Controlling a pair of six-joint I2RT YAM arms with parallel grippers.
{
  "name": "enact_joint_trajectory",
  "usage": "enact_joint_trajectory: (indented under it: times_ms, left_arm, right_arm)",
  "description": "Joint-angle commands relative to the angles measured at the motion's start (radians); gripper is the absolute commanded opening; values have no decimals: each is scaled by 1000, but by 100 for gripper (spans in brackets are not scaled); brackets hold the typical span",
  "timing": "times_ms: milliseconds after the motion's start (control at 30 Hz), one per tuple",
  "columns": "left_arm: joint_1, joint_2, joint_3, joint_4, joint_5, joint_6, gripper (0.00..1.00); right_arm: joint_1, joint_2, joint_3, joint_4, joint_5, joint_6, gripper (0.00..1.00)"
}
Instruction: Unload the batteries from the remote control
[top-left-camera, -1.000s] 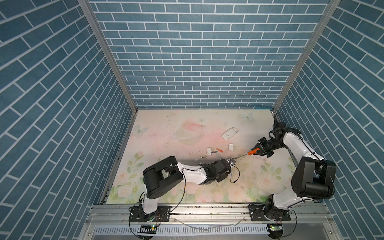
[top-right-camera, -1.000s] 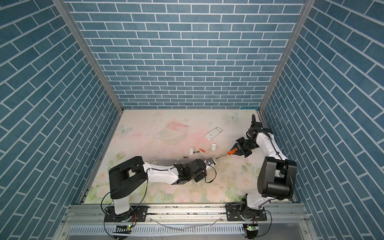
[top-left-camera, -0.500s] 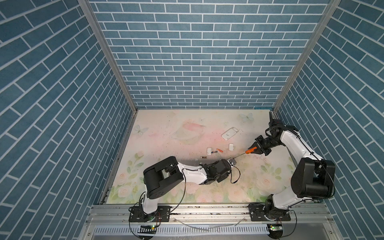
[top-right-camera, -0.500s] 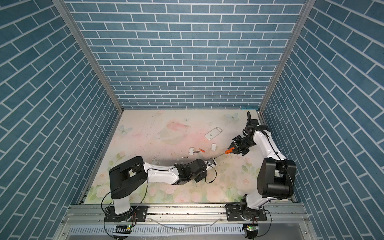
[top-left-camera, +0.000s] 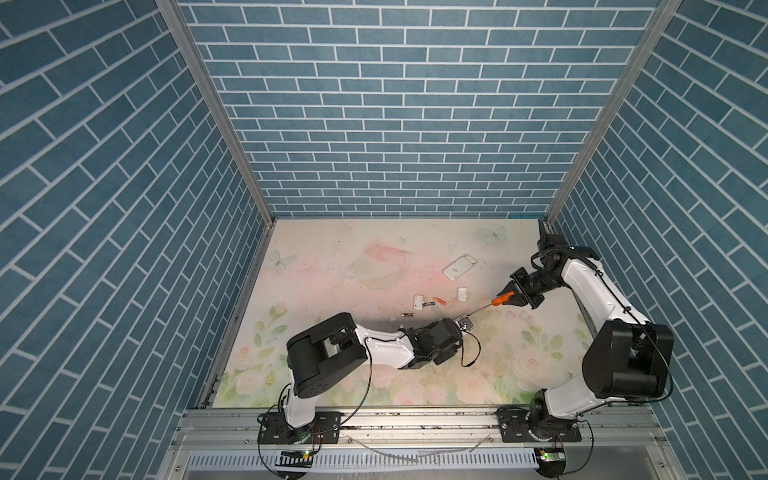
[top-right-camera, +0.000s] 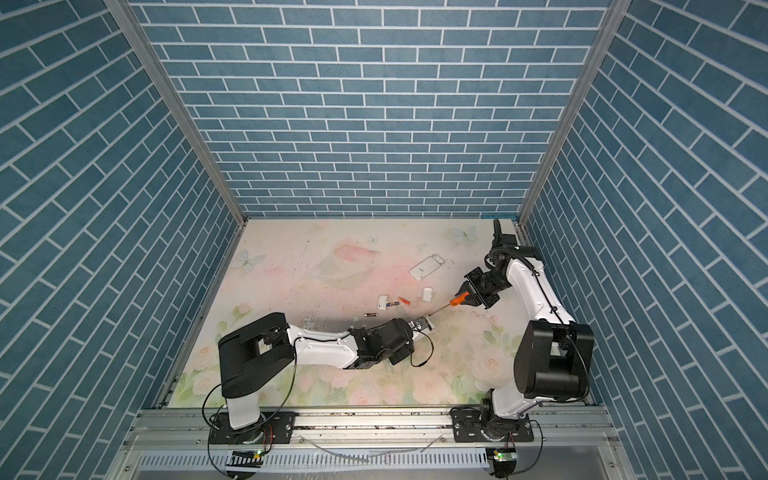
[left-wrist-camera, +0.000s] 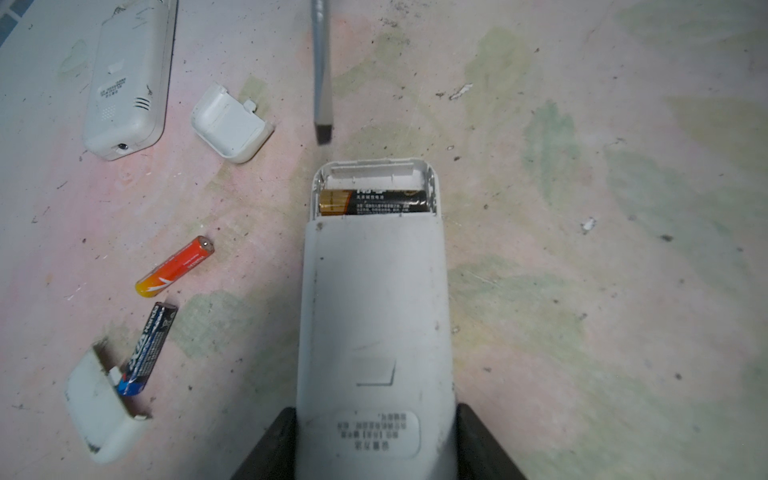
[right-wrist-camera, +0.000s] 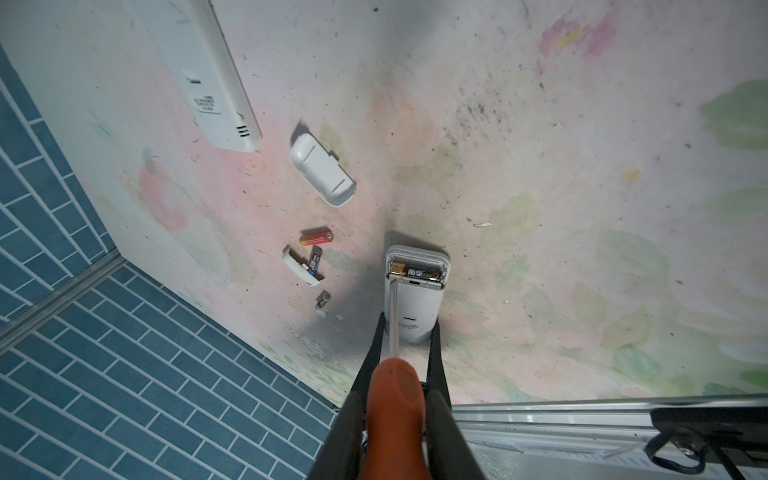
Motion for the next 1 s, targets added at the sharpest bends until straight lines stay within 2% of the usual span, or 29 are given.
enact_joint_trajectory:
  times_ms: [0, 533, 967]
  left_arm:
    - [-21, 97, -74, -237, 72, 30, 24]
    - [-21, 93, -76, -231, 59, 36, 24]
    - [-26, 93, -79, -220, 28, 50, 23]
  right_arm:
    - [3, -9, -32, -35, 22, 1, 0]
    - [3, 22, -103, 47, 9, 28, 0]
    - [6, 49, -131, 30, -23, 43, 0]
